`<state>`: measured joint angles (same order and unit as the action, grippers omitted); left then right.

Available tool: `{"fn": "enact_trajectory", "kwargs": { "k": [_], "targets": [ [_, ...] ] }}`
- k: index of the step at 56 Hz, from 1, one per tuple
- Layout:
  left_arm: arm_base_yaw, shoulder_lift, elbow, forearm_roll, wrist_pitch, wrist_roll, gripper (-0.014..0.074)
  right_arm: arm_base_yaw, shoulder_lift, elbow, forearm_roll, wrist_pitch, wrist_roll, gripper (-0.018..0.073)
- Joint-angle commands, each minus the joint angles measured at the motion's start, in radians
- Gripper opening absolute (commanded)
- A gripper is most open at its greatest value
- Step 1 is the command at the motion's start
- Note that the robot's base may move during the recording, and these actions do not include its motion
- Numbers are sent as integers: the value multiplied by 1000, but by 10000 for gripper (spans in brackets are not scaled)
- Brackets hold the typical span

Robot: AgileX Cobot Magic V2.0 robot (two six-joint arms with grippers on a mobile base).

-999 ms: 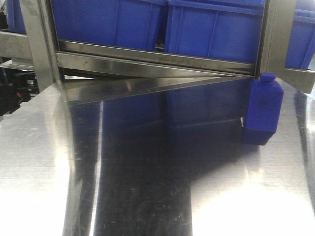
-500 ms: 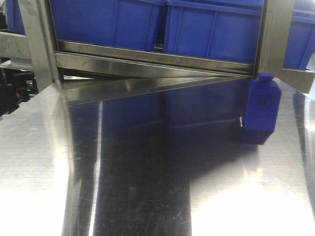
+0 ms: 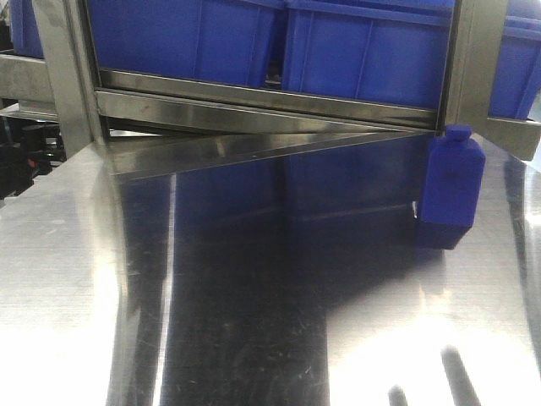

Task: Pick and sort blue part to right shelf
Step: 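Lower the right gripper onto the other blue part and close it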

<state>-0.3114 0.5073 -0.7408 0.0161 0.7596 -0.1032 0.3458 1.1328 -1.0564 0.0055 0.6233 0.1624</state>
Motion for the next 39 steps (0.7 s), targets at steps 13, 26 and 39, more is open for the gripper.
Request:
{"fn": "enact_trajectory", "kwargs": {
  "k": [13,26,39],
  "targets": [
    [-7,5,-29,-4,-90,-1,337,4,308,-349,-82,308,252,582],
    [-7,5,-29,-4,-90,-1,337,4,492,-410,-131,362,351,582],
    [-7,5,-29,-4,-90,-1,337,2,606,-410,-131,349,355,582]
  ]
}}
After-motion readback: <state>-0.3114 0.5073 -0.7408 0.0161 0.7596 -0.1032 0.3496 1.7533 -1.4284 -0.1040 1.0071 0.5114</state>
